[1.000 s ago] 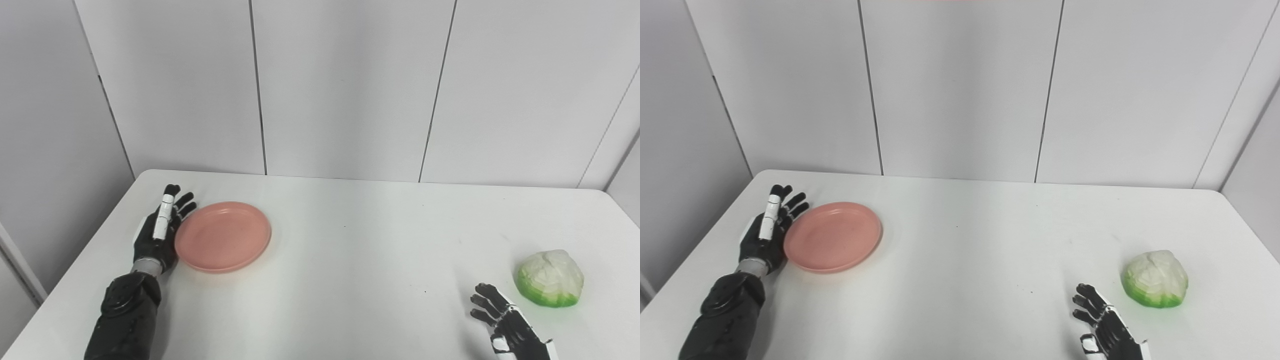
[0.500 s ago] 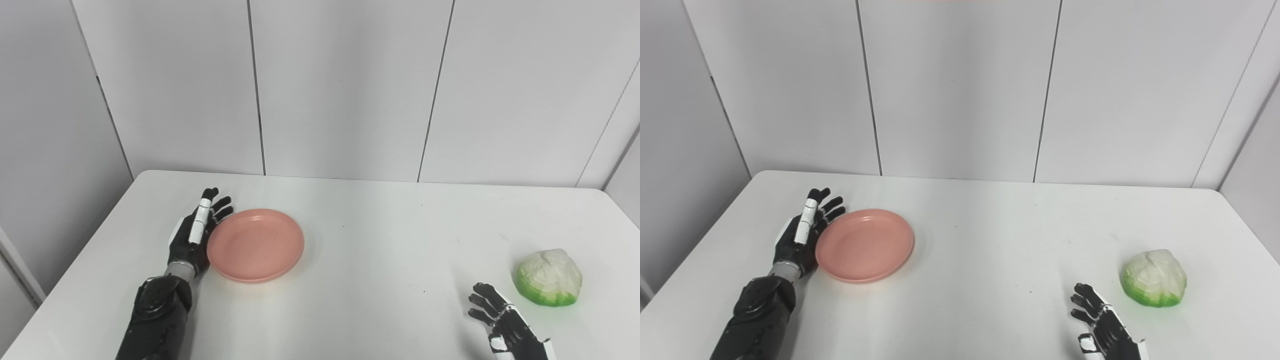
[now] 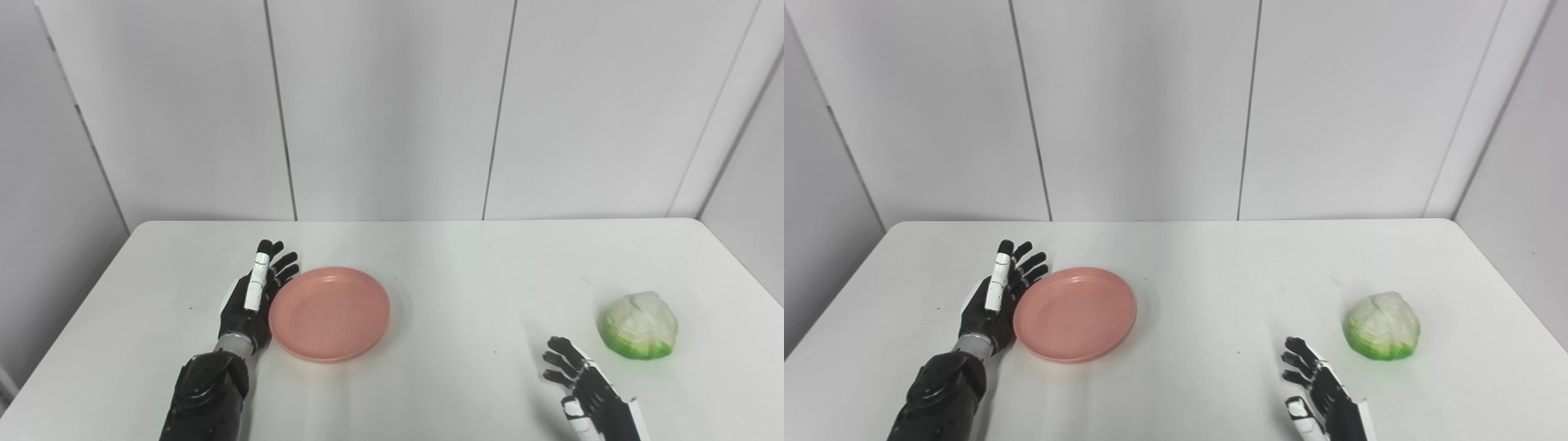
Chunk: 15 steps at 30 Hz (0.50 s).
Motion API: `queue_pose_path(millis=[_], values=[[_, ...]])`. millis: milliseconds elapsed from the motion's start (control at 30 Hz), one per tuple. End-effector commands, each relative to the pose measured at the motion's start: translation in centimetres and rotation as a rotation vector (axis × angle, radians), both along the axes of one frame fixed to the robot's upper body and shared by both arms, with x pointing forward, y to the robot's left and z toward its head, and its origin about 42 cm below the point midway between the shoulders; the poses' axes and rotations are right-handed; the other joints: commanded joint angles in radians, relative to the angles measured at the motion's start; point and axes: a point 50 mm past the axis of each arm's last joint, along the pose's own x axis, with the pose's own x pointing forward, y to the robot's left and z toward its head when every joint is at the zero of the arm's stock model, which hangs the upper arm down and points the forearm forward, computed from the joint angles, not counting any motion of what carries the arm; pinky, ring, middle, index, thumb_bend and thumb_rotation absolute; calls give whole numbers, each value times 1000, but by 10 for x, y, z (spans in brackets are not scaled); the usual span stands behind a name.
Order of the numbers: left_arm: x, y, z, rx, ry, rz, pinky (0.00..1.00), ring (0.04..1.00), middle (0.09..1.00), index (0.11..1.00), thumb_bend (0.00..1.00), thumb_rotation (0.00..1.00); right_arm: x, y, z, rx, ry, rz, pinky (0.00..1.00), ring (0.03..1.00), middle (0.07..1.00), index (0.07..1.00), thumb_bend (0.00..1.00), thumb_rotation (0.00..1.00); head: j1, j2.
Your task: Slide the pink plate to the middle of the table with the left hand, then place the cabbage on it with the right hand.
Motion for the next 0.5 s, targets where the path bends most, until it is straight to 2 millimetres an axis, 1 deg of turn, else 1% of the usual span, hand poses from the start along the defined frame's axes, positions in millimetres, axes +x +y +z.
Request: queue_pose_path(millis=[0,33,67,100,133,167,233,467], values=[[1,-13,15,-48,-29,-24,929,902,886,913,990,924,3,31,-1,39,25,35,758,817,855,808,715,864,-27,-2],[0,-14,15,-54,-26,-25,927,902,886,913,990,925,3,32,-2,37,25,34,758,817,855,808,715,864,-27,-2],[-4,-18,15,-67,-23,-29,925,901,885,913,991,927,4,35,-2,39,27,35,758,817,856,807,715,864,-55,-4],[-6,-21,15,-76,-21,-31,937,906,889,915,991,928,4,37,-2,41,28,36,761,820,858,809,707,861,-55,-4],[-9,-24,15,-81,-20,-35,943,909,891,916,991,928,5,40,-2,42,30,36,762,821,859,810,703,859,-88,-4],[-11,-26,16,-84,-19,-37,965,918,905,925,989,938,5,42,-3,42,31,36,766,825,864,812,690,857,-88,-4],[-15,-32,16,-96,-21,-27,987,917,906,923,981,938,7,48,-3,35,32,37,768,829,867,815,693,868,-138,1],[-30,-53,19,-152,-35,-2,1000,930,912,911,965,921,11,62,-4,27,25,35,750,819,863,808,710,897,-182,6]])
